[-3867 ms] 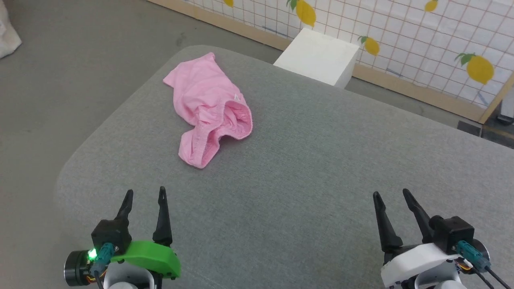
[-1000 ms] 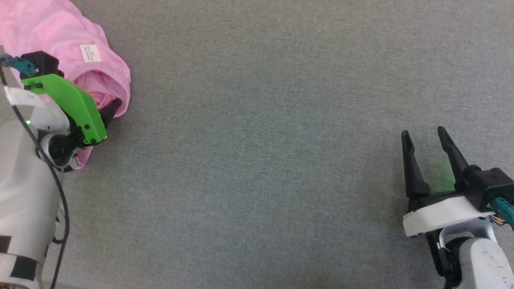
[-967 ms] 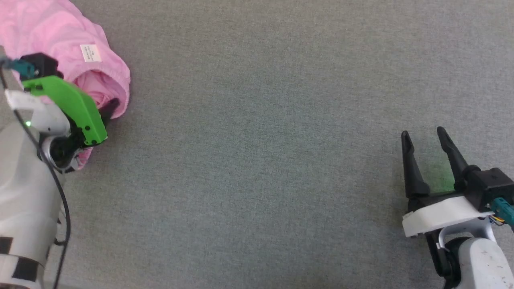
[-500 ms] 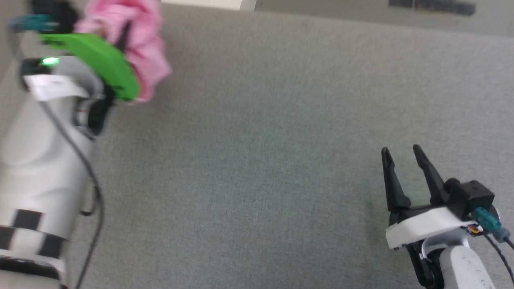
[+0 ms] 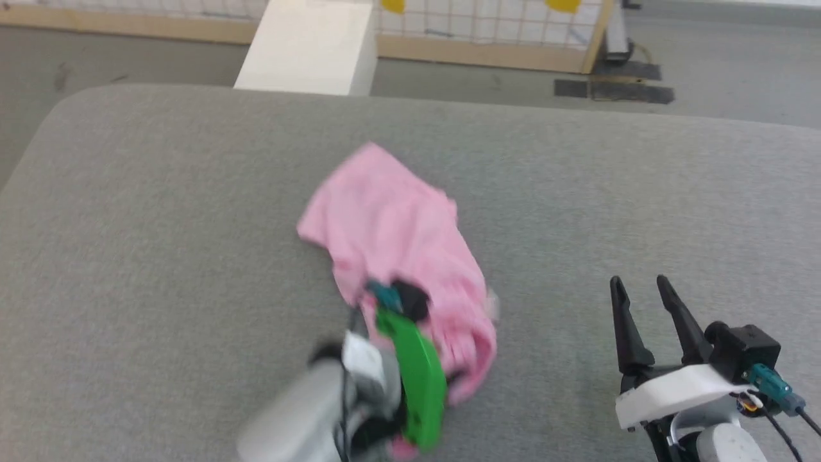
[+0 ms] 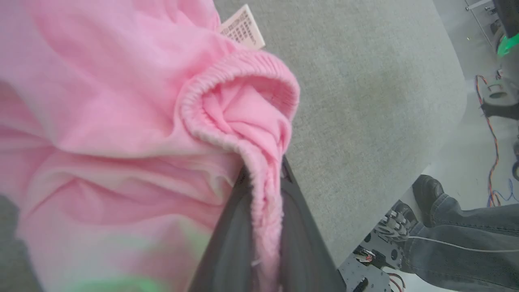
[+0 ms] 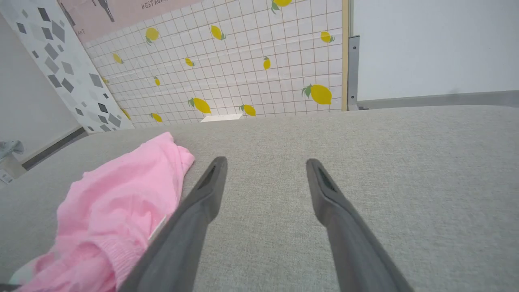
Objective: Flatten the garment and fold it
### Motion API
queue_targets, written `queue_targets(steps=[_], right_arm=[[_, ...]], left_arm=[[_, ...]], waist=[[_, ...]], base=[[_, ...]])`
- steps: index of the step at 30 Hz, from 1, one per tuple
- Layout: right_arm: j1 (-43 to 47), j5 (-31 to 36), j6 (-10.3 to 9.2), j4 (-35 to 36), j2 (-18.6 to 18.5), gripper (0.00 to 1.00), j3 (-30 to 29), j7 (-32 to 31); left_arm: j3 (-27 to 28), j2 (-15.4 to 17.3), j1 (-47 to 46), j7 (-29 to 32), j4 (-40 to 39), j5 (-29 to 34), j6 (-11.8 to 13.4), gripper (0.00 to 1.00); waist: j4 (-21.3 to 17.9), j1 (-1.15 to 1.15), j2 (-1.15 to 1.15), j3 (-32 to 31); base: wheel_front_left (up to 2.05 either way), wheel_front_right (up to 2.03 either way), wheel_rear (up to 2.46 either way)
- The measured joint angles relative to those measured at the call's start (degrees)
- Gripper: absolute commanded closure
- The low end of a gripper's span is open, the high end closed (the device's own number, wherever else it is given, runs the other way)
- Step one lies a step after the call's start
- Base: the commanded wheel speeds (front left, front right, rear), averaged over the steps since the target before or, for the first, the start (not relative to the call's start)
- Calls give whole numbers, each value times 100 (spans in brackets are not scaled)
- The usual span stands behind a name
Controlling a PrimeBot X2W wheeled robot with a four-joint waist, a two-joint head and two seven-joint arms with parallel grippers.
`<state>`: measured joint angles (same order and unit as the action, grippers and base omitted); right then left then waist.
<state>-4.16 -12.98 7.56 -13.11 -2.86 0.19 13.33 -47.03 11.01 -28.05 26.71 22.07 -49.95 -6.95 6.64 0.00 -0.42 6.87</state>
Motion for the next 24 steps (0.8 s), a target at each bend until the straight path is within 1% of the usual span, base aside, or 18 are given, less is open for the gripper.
queue_targets(steps=[1, 2, 3, 5, 7, 11, 14, 17, 19, 21, 23, 24], right_arm=[[20, -18, 0, -23, 1, 0, 7, 23], [38, -27, 0, -47, 0, 0, 12, 32], [47, -38, 0, -68, 0, 0, 14, 32], [60, -66, 0, -99, 0, 0, 2, 47], [75, -79, 0, -124, 0, 0, -7, 75], [107, -80, 0, -180, -2, 0, -59, 84], [140, -81, 0, -212, -1, 0, -33, 88], [142, -89, 0, -231, -1, 0, 2, 87], [144, -92, 0, -233, 0, 0, 38, 69], [151, -116, 0, -199, 0, 0, 70, -12], [171, -123, 0, -137, 1, 0, 78, -112], [185, -122, 0, -120, -1, 0, 80, -157]], left_arm=[[-59, -43, 168, 109, 1, -82, 51, 100], [-93, -68, 312, 205, -2, -188, 102, 78], [-121, -73, 402, 240, -14, -213, 146, 0], [-77, -90, 524, 247, -98, -301, 247, 0], [83, -107, 571, 191, -249, -468, 309, 0], [834, -138, 511, -137, -769, -959, 441, 0], [1340, 18, 311, -582, -1088, -938, 578, 0], [1839, 323, 185, -1280, -1207, -728, 691, 0], [2076, 557, 197, -1915, -1198, -326, 817, 0], [2352, 710, 283, -2626, -1136, -24, 953, 0], [2408, 954, 449, -3356, -995, 509, 1000, 0], [2461, 996, 554, -3618, -920, 614, 1013, 0]], waist=[[-43, 0, 0, -28], [-83, 0, 0, -53], [-113, 0, 0, -74], [-166, 0, 0, -122], [-181, 0, 0, -167], [-115, 0, 0, -226], [-50, 0, 0, -287], [1, 0, 0, -352], [24, 0, 0, -411], [38, 0, 0, -467], [51, 0, 0, -532], [55, 0, 0, -559]], base=[[0, 0, 0], [0, 0, 0], [0, 0, 0], [0, 0, 0], [0, 0, 0], [0, 0, 0], [0, 0, 0], [0, 0, 0], [0, 0, 0], [0, 0, 0], [0, 0, 0], [0, 0, 0]])
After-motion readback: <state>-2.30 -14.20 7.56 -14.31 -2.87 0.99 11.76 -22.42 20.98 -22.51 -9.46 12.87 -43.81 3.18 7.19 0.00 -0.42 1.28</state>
